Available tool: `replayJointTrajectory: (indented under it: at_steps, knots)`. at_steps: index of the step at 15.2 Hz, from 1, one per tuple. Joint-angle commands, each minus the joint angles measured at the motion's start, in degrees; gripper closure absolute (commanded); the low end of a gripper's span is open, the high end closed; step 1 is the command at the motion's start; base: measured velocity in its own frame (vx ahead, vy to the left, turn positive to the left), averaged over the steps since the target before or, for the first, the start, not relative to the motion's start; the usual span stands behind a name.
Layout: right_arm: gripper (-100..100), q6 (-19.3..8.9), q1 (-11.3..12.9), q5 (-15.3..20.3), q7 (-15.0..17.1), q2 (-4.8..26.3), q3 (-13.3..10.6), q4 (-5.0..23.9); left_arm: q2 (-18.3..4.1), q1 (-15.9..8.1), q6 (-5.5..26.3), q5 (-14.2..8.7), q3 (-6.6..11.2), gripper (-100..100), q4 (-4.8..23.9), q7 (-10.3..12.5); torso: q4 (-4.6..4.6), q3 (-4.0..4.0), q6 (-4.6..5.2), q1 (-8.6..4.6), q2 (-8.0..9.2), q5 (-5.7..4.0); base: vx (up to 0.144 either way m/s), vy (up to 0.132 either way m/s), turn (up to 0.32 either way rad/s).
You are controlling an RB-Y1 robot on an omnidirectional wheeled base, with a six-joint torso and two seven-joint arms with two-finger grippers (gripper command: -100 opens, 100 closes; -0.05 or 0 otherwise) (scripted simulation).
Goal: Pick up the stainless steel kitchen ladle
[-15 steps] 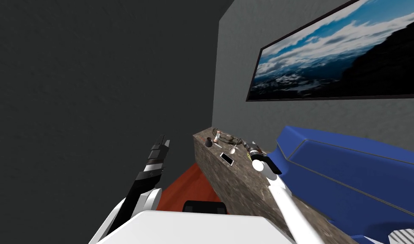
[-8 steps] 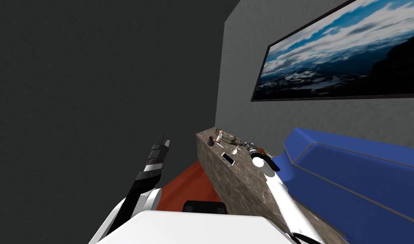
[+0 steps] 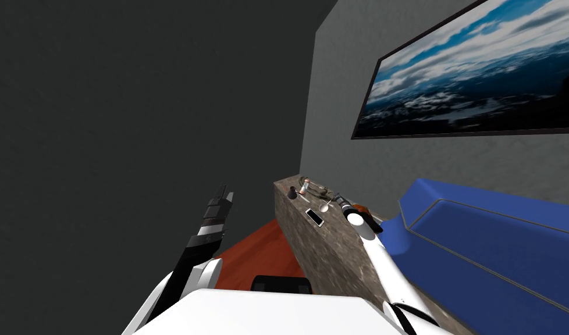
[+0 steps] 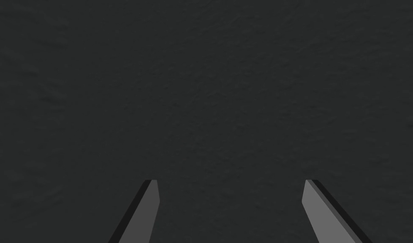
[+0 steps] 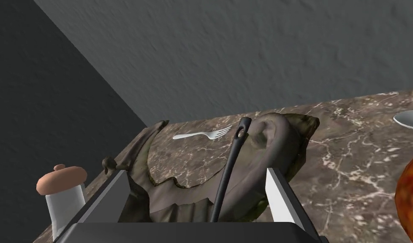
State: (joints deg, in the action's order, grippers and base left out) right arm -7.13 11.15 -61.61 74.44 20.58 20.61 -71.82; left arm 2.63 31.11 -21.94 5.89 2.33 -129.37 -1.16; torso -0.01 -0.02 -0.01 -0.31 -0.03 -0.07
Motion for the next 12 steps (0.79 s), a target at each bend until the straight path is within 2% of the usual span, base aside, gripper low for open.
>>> replayJointTrajectory:
  at_steps: [1, 5, 12]
  knots:
    - [-100, -1.0, 0.7, -1.0, 1.9, -0.2, 0.6, 1.2, 0.0, 0.0, 0.0, 0.0, 0.0, 0, 0.0, 0.0, 0.0, 0.0, 0.0, 0.0, 0.0, 0.0, -0.043, -0.041, 0.094]
    - [-100, -3.1, 2.5, -4.5, 6.3, -0.3, 1.6, 5.0, 0.0, 0.0, 0.0, 0.0, 0.0, 0, 0.0, 0.0, -0.01, -0.02, 0.0, -0.01, -0.03, 0.0, -0.041, -0.046, 0.153]
    - [-100, -5.0, 2.9, -7.2, 9.7, -1.0, 2.3, 8.7, 0.0, 0.0, 0.0, 0.0, 0.0, 0, 0.0, 0.0, -0.02, -0.04, 0.02, 0.05, -0.07, 0.01, -0.031, -0.03, 0.083]
